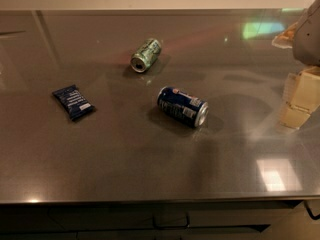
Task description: Place pepsi can upright
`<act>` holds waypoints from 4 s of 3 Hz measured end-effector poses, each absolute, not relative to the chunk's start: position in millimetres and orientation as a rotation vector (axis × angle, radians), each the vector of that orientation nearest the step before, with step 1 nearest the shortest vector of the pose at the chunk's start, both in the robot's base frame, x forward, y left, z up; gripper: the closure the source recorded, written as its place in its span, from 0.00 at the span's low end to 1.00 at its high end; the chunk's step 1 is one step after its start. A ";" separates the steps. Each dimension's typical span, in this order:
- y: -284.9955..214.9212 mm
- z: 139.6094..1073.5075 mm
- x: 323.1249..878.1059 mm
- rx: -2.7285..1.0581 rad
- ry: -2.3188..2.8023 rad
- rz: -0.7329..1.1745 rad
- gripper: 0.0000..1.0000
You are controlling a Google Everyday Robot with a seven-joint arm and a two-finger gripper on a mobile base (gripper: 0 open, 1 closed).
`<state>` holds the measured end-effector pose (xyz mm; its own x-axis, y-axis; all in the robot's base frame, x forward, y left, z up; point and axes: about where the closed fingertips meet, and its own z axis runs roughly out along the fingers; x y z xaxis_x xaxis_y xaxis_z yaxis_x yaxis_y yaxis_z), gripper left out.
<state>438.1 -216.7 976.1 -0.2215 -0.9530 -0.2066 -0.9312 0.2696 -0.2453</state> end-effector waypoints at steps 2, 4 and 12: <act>-191.7 971.7 452.2 -1.679 2.233 -0.042 0.00; -141.8 950.6 486.1 -1.581 2.328 0.105 0.00; -61.4 841.7 531.5 -1.465 2.697 -0.002 0.18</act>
Offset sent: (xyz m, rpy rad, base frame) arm 0.0287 0.0528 -0.0147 0.1388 0.0293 -0.0361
